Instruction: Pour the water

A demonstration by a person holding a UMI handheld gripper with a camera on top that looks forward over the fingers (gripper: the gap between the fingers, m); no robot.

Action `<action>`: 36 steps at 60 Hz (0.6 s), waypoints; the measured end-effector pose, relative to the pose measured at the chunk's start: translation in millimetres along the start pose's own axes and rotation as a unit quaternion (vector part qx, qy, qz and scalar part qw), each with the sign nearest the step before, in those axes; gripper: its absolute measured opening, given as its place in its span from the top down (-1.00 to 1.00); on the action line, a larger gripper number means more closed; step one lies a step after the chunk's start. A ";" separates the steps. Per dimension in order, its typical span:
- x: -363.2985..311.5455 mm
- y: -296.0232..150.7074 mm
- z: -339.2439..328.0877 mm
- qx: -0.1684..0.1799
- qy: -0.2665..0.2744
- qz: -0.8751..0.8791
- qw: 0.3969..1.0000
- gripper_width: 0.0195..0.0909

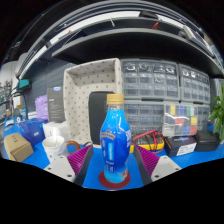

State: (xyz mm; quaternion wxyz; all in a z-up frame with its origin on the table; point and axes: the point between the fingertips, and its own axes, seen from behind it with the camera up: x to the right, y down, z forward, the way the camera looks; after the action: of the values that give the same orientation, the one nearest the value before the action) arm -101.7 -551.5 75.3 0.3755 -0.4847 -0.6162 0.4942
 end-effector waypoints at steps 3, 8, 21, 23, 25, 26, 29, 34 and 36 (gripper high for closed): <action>-1.2 2.6 -14.1 -0.003 -0.002 0.008 1.000 -0.78; -3.0 9.2 -40.9 -0.012 -0.003 0.016 1.000 -0.79; 31.8 13.9 -112.6 -0.016 0.050 0.024 0.998 -0.79; 38.2 14.5 -123.0 -0.018 0.059 0.026 0.998 -0.80; 44.8 14.2 -132.9 -0.018 0.067 0.029 0.997 -0.78; 47.7 14.1 -137.7 -0.018 0.071 0.030 0.997 -0.78; 56.3 15.1 -150.9 -0.022 0.080 0.031 0.996 -0.78; 70.3 15.6 -169.3 -0.028 0.096 0.030 0.995 -0.79; 76.7 14.9 -176.4 -0.028 0.102 0.032 0.994 -0.79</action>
State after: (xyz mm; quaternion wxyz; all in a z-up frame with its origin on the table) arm 48.7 -433.3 100.0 0.4068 -0.5625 -0.5727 0.4360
